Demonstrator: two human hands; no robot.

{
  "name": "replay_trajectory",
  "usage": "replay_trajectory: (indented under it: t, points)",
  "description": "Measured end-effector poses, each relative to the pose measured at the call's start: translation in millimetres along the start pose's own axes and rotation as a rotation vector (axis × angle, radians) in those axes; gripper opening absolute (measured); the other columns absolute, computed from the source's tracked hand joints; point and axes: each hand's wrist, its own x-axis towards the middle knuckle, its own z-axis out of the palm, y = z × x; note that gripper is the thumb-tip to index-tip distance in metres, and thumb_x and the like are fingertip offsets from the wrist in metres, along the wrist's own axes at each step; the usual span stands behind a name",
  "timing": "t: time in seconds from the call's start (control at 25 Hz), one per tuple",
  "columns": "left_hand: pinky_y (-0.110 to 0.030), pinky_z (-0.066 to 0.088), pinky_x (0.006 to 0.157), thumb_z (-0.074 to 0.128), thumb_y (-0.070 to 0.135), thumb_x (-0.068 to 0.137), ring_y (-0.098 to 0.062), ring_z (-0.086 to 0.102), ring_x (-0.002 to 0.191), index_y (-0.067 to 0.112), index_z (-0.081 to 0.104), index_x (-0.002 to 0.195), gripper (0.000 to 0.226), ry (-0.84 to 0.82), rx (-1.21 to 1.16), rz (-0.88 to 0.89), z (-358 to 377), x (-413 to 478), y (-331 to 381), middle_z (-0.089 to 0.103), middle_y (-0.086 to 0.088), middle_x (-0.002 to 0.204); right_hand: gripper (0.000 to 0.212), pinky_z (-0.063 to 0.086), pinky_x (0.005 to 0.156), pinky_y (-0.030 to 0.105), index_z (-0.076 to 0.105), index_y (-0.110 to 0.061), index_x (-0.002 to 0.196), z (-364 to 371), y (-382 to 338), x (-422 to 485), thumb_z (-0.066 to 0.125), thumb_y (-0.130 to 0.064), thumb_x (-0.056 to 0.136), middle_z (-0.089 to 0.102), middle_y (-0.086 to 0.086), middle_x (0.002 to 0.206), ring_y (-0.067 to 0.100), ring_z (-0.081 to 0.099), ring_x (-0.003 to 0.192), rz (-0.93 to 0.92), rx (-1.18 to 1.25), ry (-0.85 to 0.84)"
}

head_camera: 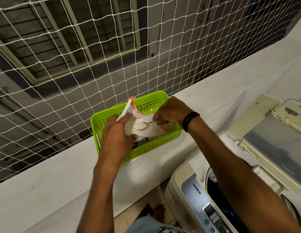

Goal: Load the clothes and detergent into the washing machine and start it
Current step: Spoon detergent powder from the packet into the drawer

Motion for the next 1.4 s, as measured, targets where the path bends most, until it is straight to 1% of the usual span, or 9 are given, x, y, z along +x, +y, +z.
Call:
replay_trajectory:
  t: [0.2,0.44,0.68,0.84,0.96,1.08,1.12,1.24,1.4]
  points:
    - [-0.035,0.030,0.114,0.080,0.016,0.077,-0.030,0.032,0.141,0.032,0.051,0.140,0.071,0.054,0.013,0.000,0.7,-4.0,3.7,0.032,-0.012,0.154,0.015,0.061,0.067,0.052,0.072,0.004,0.067,-0.2,3.5,-8.6,0.061,0.000,0.077,0.063,0.010,0.049,0.029,0.062,0.051,-0.024,0.042,0.056]
    - [-0.035,0.031,0.113,0.077,0.010,0.077,-0.030,0.038,0.137,0.031,0.058,0.133,0.063,0.119,-0.019,0.039,-0.2,-8.7,6.7,0.038,-0.012,0.150,0.019,0.053,0.046,0.028,0.071,0.012,0.081,-14.1,2.6,-29.9,0.053,0.005,0.083,0.059,0.016,0.055,0.024,0.055,0.044,-0.090,0.192,0.004]
    - [-0.035,0.039,0.110,0.070,0.004,0.077,-0.025,0.051,0.126,0.031,0.067,0.121,0.052,0.265,-0.126,0.150,-1.3,-11.4,15.7,0.055,-0.008,0.135,0.027,0.060,0.054,0.024,0.071,0.010,0.093,-44.8,10.9,-63.1,0.044,0.009,0.088,0.063,0.019,0.073,0.019,0.060,0.052,-0.139,0.203,0.018]
    - [-0.024,0.042,0.101,0.063,0.006,0.085,-0.012,0.055,0.115,0.027,0.069,0.116,0.038,0.396,-0.316,0.229,2.4,-20.9,45.6,0.059,0.002,0.124,0.027,0.058,0.053,0.022,0.068,0.016,0.100,-68.7,27.4,-84.4,0.045,0.014,0.087,0.062,0.020,0.075,0.014,0.060,0.047,-0.135,0.257,0.066]
    - [-0.019,0.046,0.093,0.062,0.007,0.085,-0.007,0.057,0.104,0.029,0.069,0.114,0.036,0.457,-0.501,0.273,15.3,-26.6,75.0,0.056,0.008,0.116,0.025,0.053,0.051,0.020,0.065,0.020,0.102,-88.5,43.9,-103.0,0.045,0.016,0.089,0.059,0.020,0.079,0.020,0.054,0.054,-0.113,0.345,0.124]
    - [-0.041,0.055,0.087,0.059,0.011,0.087,-0.012,0.062,0.104,0.030,0.068,0.110,0.032,0.440,-0.662,0.382,39.9,-26.5,100.4,0.060,0.006,0.113,0.026,0.056,0.055,0.022,0.068,0.017,0.101,-109.7,67.4,-123.1,0.044,0.016,0.090,0.061,0.024,0.082,0.023,0.057,0.058,-0.105,0.410,0.217]
    - [-0.040,0.056,0.085,0.058,0.010,0.086,-0.014,0.063,0.103,0.029,0.068,0.109,0.031,0.432,-0.695,0.412,48.5,-26.5,109.2,0.061,0.005,0.111,0.026,0.059,0.056,0.023,0.069,0.014,0.100,-116.1,75.9,-130.0,0.045,0.016,0.090,0.063,0.025,0.082,0.022,0.060,0.058,-0.099,0.413,0.259]
    - [-0.022,0.052,0.081,0.057,0.008,0.085,-0.011,0.062,0.095,0.022,0.068,0.107,0.028,0.368,-0.717,0.485,79.4,-27.8,138.4,0.065,-0.005,0.105,0.026,0.059,0.055,0.023,0.067,0.015,0.104,-137.1,107.3,-150.7,0.045,0.017,0.090,0.062,0.023,0.082,0.021,0.060,0.057,-0.005,0.487,0.395]
    - [-0.022,0.053,0.074,0.054,0.014,0.084,-0.010,0.065,0.089,0.025,0.067,0.106,0.028,0.139,-0.678,0.532,141.1,-25.4,171.1,0.067,-0.003,0.108,0.023,0.058,0.057,0.023,0.066,0.015,0.106,-162.4,168.7,-175.5,0.050,0.011,0.090,0.060,0.019,0.081,0.021,0.058,0.059,0.121,0.583,0.594]
